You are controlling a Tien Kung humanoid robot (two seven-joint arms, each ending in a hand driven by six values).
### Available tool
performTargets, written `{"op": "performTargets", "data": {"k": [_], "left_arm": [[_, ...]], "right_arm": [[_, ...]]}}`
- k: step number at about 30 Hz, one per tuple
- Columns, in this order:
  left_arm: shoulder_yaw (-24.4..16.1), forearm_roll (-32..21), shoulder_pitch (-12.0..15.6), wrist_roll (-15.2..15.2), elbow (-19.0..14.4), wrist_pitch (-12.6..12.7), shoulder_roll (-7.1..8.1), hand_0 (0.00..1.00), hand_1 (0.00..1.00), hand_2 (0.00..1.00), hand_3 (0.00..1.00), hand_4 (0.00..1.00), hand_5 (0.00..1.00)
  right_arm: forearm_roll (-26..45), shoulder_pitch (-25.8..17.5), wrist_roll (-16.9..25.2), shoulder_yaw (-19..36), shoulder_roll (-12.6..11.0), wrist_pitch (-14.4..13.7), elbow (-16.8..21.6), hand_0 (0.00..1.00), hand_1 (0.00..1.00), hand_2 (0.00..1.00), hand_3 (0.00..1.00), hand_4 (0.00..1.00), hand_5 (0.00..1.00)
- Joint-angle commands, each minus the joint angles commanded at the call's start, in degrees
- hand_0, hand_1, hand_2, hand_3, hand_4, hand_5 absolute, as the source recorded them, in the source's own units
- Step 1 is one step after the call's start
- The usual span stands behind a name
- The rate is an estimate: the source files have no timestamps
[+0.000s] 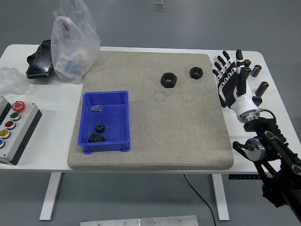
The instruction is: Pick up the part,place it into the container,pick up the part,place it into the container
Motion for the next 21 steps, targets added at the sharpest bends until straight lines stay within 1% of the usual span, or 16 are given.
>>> {"op": "performTargets", "data": {"k": [3, 4, 9, 10, 15, 16, 21], "left_arm": [[0.06, -0.04, -0.01, -0.01, 0.0, -0.04, -0.03, 0.836, 0.775, 0.783, 0.869, 0.848, 0.499], [0.09, -0.05, -0.01, 0.0, 0.0, -0.06, -0.04, 0.836, 0.775, 0.782, 0.868, 0.849, 0.499], [0.12, -0.04, 0.04, 0.12, 0.0, -0.14, -0.08, 0.836, 0.775, 0.782, 0.868, 0.849, 0.499], [0.12, -0.04, 0.05, 0.14, 0.0, -0.15, -0.08, 0.835, 0.742, 0.774, 0.87, 0.849, 0.5], [0.23, -0.13, 0.04, 0.17, 0.0, -0.19, -0.08, 0.835, 0.742, 0.774, 0.87, 0.849, 0.5], [0.25, -0.14, 0.04, 0.17, 0.0, -0.2, -0.09, 0.835, 0.708, 0.766, 0.871, 0.849, 0.5], [0.3, -0.16, 0.06, 0.19, 0.0, -0.21, -0.1, 0.835, 0.708, 0.766, 0.871, 0.849, 0.5]], "right_arm": [[4.65, -0.34, 1.8, -1.03, 0.01, 2.6, -0.95, 0.998, 0.967, 0.948, 0.998, 0.998, 0.998], [6.16, -0.45, 2.2, -1.33, 0.03, 3.5, -1.23, 0.998, 0.892, 0.896, 0.998, 0.998, 0.998], [13.77, -0.84, 2.43, -2.37, 0.06, 8.09, -2.3, 0.998, 0.892, 0.896, 0.998, 0.998, 0.998], [15.4, -0.92, 2.3, -2.59, 0.04, 8.98, -2.47, 0.783, 0.761, 0.797, 0.868, 0.998, 0.998], [22.6, -1.37, 1.6, -3.52, 0.01, 12.17, -3.04, 0.783, 0.761, 0.797, 0.868, 0.998, 0.998], [23.79, -1.43, 1.52, -3.64, 0.01, 12.53, -3.11, 0.622, 0.619, 0.709, 0.786, 0.998, 0.998], [29.89, -1.86, 1.11, -4.4, -0.03, 14.39, -3.42, 0.622, 0.619, 0.709, 0.786, 0.998, 0.998]]}}
